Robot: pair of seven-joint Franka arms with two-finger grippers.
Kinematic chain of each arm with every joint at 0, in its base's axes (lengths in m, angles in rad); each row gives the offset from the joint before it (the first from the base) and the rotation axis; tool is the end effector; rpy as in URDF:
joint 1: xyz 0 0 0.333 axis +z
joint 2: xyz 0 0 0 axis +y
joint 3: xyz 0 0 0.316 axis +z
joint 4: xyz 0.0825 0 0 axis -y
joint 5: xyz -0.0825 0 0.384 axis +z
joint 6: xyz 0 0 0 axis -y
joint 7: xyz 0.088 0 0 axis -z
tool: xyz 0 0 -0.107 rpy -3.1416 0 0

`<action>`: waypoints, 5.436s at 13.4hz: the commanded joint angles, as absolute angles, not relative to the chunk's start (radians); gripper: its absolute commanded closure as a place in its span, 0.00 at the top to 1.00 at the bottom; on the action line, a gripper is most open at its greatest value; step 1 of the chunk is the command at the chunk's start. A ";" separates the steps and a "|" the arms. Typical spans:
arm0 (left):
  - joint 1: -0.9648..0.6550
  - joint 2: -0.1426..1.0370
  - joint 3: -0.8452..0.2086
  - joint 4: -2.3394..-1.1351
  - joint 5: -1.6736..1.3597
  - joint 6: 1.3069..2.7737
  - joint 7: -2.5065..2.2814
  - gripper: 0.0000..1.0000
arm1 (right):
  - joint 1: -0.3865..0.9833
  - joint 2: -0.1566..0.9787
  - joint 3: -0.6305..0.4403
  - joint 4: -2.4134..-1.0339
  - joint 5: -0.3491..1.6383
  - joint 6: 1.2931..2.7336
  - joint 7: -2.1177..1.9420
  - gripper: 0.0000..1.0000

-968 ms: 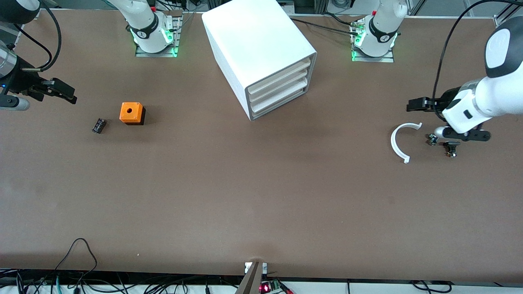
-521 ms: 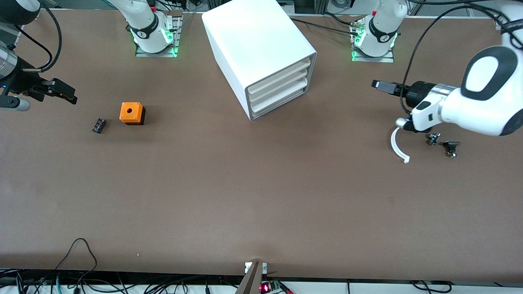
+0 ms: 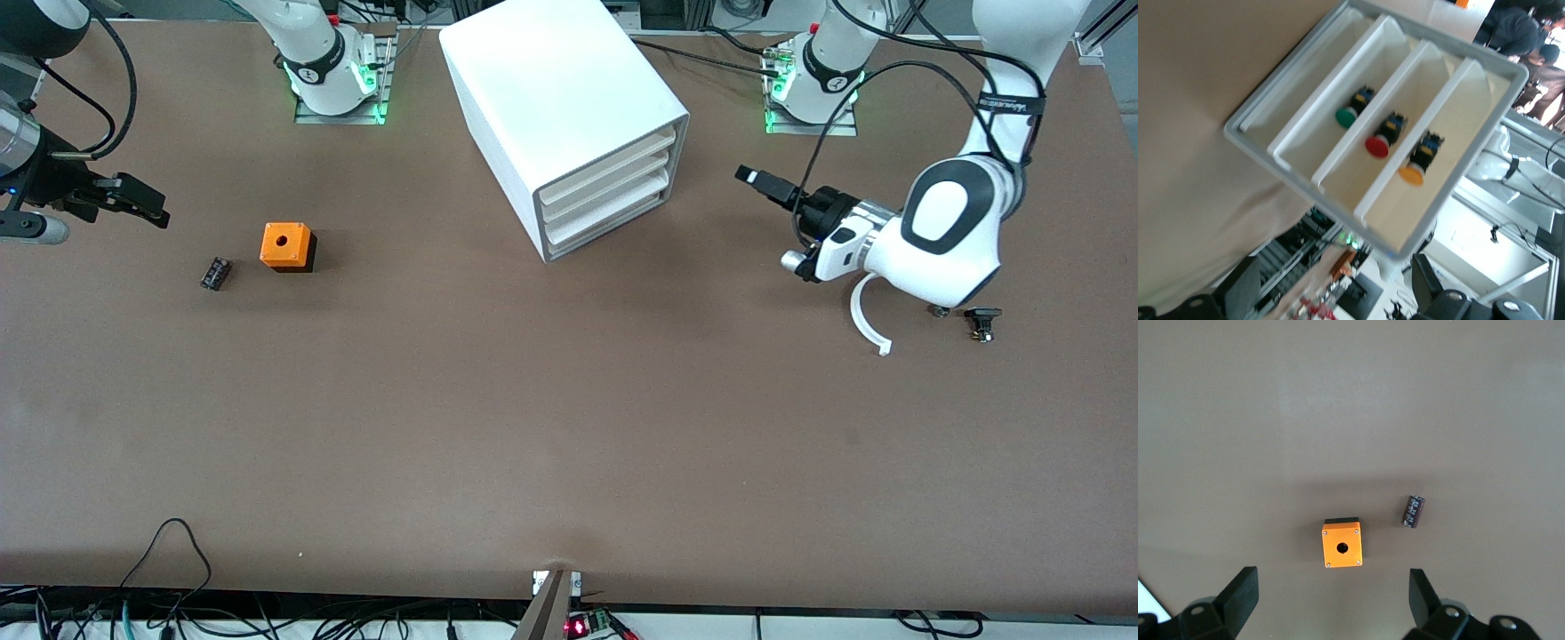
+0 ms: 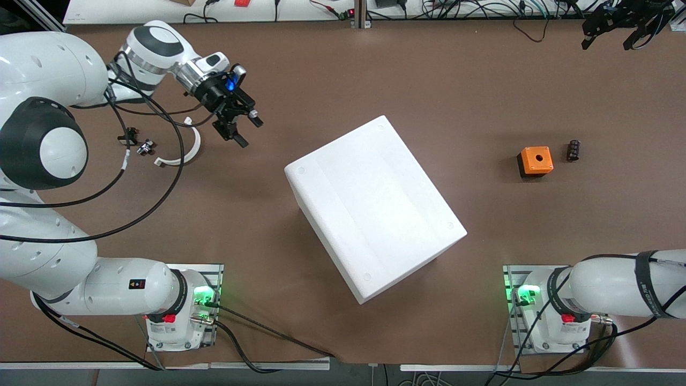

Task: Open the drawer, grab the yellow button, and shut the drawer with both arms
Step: 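Reach the left gripper to the white cabinet's drawer front, then pull the drawer open with the left gripper while the right gripper approaches, then lower the right gripper into the drawer while the left gripper withdraws, then grasp the yellow push-button in the drawer with the right gripper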

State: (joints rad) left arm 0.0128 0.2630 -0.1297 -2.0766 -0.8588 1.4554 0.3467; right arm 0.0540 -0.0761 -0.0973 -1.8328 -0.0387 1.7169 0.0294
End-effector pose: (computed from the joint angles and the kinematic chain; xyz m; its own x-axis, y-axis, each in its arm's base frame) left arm 0.4832 -0.1442 0.3061 0.7611 -0.4091 -0.5033 0.2042 -0.5854 0.7846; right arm 0.5339 -0.0282 0.5539 0.9970 -0.0664 -0.0393 -0.0652 -0.9974 0.0318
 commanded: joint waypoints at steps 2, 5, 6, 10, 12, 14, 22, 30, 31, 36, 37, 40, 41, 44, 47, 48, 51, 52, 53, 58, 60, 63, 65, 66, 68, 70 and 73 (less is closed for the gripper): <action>0.009 0.229 -0.314 -2.184 -0.980 1.705 0.377 0.99 | 0.061 -0.069 -0.092 -1.805 -0.043 1.703 0.021 1.00; 0.009 0.221 -0.345 -2.207 -0.985 1.747 0.377 0.99 | 0.109 -0.066 -0.084 -1.804 0.000 1.710 0.021 1.00; 0.008 0.222 -0.357 -2.210 -0.989 1.747 0.377 0.99 | 0.148 -0.058 -0.083 -1.801 0.014 1.715 0.025 1.00; 0.008 0.224 -0.460 -2.253 -1.034 1.793 0.374 0.91 | 0.302 0.085 -0.084 -1.663 0.021 1.736 0.023 1.00; 0.005 0.219 -0.509 -2.273 -1.040 1.824 0.367 0.87 | 0.348 0.135 -0.083 -1.608 0.021 1.735 0.021 1.00; 0.000 0.216 -0.532 -2.279 -1.071 1.839 0.368 0.53 | 0.402 0.167 -0.083 -1.577 0.021 1.738 0.021 1.00; 0.041 0.216 -0.364 -2.198 -0.807 1.952 0.376 0.00 | 0.476 0.196 -0.083 -1.563 0.025 1.784 0.021 1.00; 0.063 0.186 -0.327 -2.126 -0.792 1.988 0.370 1.00 | 0.603 0.244 -0.025 -1.514 0.020 1.838 0.020 1.00; 0.063 0.180 -0.328 -2.126 -0.792 1.991 0.368 1.00 | 0.617 0.276 0.001 -1.462 0.020 1.838 0.018 1.00; 0.130 0.071 -0.266 -2.118 -0.698 2.036 0.365 1.00 | 0.712 0.471 0.074 -1.178 0.021 1.838 -0.135 1.00; 0.132 0.057 -0.243 -2.111 -0.689 2.048 0.368 1.00 | 0.738 0.475 0.081 -1.166 0.017 1.832 -0.155 1.00; 0.137 -0.009 -0.177 -2.047 -0.447 2.030 0.368 1.00 | 0.752 0.495 0.135 -1.161 0.014 1.885 -0.292 1.00; 0.135 -0.027 -0.154 -1.999 -0.361 1.961 0.367 1.00 | 0.752 0.500 0.140 -1.163 0.017 1.905 -0.316 1.00; 0.132 -0.034 -0.133 -1.783 -0.131 1.710 0.358 1.00 | 0.756 0.534 0.161 -1.167 0.017 1.902 -0.424 1.00; 0.124 -0.058 -0.133 -1.713 0.019 1.626 0.345 1.00 | 0.758 0.577 0.163 -1.169 0.014 1.869 -0.582 1.00; 0.123 -0.067 -0.132 -1.713 0.044 1.605 0.327 1.00 | 0.759 0.586 0.163 -1.169 0.011 1.852 -0.635 1.00; 0.123 -0.069 -0.114 -1.718 0.048 1.575 0.224 1.00 | 0.773 0.589 0.166 -1.167 -0.050 1.822 -0.684 1.00; 0.123 -0.068 -0.098 -1.721 0.048 1.577 0.225 1.00 | 0.775 0.594 0.176 -1.166 -0.070 1.830 -0.737 1.00; 0.123 -0.067 -0.092 -1.724 0.048 1.580 0.227 1.00 | 0.779 0.601 0.186 -1.164 -0.096 1.833 -0.783 1.00; 0.121 -0.066 -0.092 -1.724 0.046 1.589 0.229 1.00 | 0.807 0.618 0.213 -1.164 -0.144 1.836 -0.792 1.00; 0.121 -0.066 -0.092 -1.723 0.046 1.589 0.230 1.00 | 0.807 0.638 0.216 -1.163 -0.144 1.848 -0.790 1.00; 0.120 -0.066 -0.092 -1.721 0.044 1.591 0.232 1.00 | 0.801 0.664 0.221 -1.163 -0.141 1.876 -0.784 1.00; 0.120 -0.064 -0.094 -1.720 0.044 1.595 0.233 1.00 | 0.799 0.673 0.221 -1.161 -0.143 1.910 -0.784 1.00; 0.120 -0.064 -0.094 -1.720 0.044 1.595 0.233 1.00 | 0.799 0.678 0.221 -1.163 -0.141 1.930 -0.784 1.00; 0.120 -0.064 -0.094 -1.720 0.043 1.595 0.233 1.00 | 0.799 0.687 0.221 -1.161 -0.141 1.940 -0.775 1.00; 0.120 -0.064 -0.092 -1.720 0.041 1.595 0.235 1.00 | 0.799 0.689 0.222 -1.161 -0.140 1.942 -0.775 1.00; 0.120 -0.064 -0.094 -1.720 0.040 1.595 0.235 1.00 | 0.807 0.696 0.222 -1.163 -0.140 1.940 -0.772 0.98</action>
State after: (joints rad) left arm 0.1282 -0.0657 -0.0965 -1.7279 0.0232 1.5929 0.2431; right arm 0.8075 0.6722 0.2079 -1.1968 -0.1297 1.9446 -0.7713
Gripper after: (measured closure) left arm 0.000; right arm 0.013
